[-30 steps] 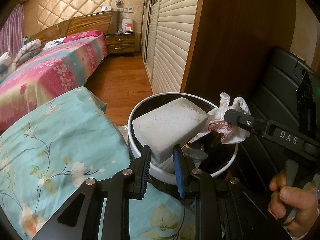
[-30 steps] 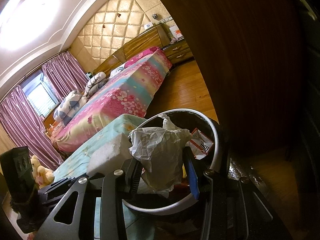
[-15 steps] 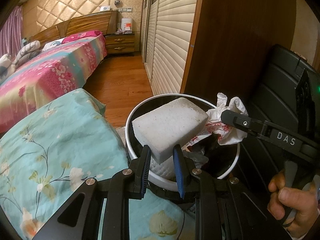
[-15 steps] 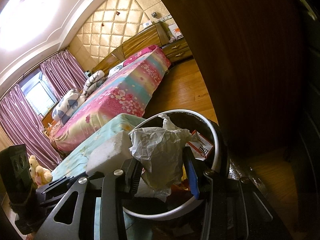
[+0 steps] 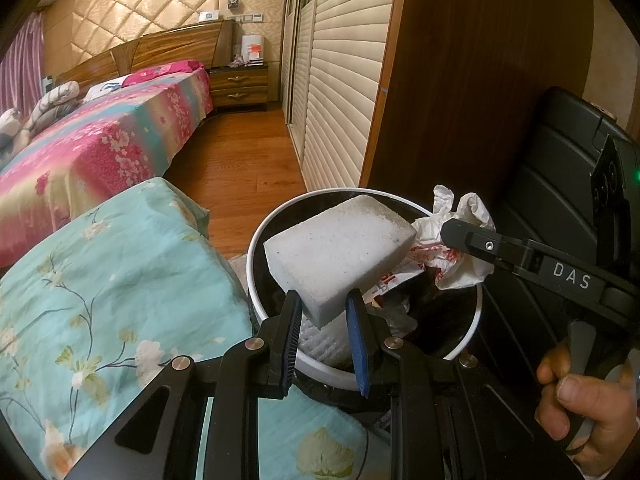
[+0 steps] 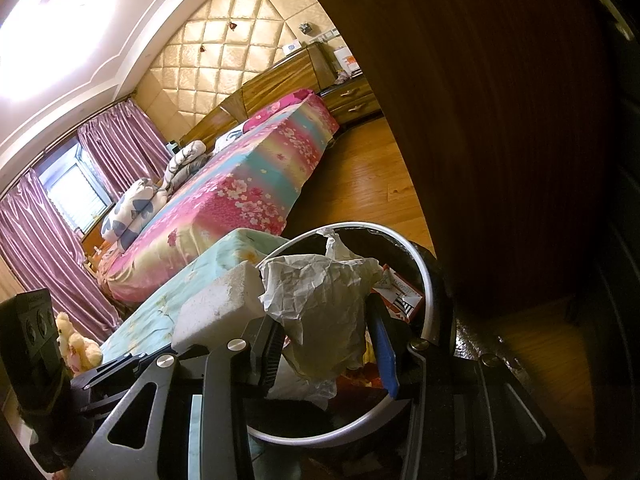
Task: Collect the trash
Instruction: 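Lower the foam block and tissues into the bin while both grippers open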
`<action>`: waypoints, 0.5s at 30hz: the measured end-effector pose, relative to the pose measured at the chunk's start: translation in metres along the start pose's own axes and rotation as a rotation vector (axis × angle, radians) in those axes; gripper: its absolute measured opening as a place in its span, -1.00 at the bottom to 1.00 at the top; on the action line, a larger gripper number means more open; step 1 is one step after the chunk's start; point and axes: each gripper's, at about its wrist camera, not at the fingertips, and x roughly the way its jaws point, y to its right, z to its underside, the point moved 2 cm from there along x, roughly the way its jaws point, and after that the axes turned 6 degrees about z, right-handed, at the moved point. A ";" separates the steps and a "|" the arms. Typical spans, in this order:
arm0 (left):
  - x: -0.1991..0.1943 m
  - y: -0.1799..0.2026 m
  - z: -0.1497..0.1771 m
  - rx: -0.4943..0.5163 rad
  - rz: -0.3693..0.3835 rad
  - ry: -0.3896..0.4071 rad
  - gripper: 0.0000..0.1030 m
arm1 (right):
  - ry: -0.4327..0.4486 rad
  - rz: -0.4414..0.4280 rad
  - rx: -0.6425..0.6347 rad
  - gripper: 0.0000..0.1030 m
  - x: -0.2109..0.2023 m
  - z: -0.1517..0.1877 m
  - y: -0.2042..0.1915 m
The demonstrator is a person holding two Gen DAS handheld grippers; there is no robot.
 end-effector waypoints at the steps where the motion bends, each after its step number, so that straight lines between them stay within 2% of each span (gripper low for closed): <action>1: 0.000 0.000 0.000 -0.001 0.000 -0.001 -0.58 | -0.001 0.001 0.000 -0.21 0.000 0.000 0.000; 15: 0.002 -0.001 -0.002 -0.003 -0.002 -0.010 -0.57 | -0.010 0.003 -0.002 -0.17 0.003 0.000 0.001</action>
